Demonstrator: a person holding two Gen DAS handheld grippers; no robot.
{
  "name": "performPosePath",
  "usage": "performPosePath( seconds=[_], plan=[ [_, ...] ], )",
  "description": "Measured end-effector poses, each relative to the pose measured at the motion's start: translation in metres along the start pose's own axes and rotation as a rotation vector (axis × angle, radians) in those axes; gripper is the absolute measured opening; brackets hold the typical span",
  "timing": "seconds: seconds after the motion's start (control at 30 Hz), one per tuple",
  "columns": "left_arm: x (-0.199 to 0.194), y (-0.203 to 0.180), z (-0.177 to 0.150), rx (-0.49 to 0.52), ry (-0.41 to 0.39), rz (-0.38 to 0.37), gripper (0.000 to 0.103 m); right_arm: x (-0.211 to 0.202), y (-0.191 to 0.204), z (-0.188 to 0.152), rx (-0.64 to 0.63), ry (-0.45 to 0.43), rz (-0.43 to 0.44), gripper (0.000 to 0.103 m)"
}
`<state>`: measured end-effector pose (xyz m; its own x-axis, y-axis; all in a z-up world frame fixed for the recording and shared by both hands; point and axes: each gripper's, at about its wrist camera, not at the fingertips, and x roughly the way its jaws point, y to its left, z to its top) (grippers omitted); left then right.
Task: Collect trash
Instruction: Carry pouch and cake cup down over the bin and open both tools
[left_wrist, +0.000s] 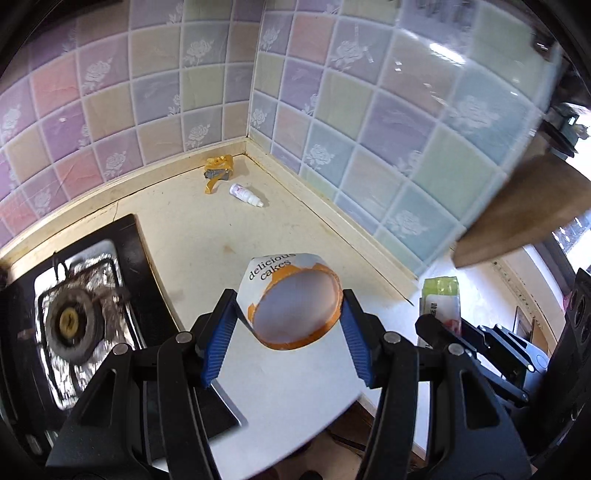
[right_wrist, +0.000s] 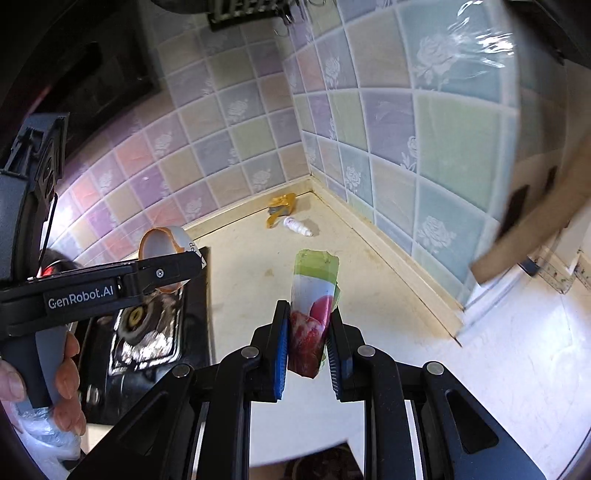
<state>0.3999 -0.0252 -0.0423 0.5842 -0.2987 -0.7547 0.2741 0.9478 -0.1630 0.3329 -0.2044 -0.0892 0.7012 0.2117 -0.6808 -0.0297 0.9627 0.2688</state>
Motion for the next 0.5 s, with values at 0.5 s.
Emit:
performPosePath(
  seconds=[0.5],
  plan=[
    [-0.101, -0.076, -0.177, -0.017, -0.009, 0.000, 0.053, -0.136, -0.020, -0.147, -0.058, 0.058, 0.131, 0.018]
  ],
)
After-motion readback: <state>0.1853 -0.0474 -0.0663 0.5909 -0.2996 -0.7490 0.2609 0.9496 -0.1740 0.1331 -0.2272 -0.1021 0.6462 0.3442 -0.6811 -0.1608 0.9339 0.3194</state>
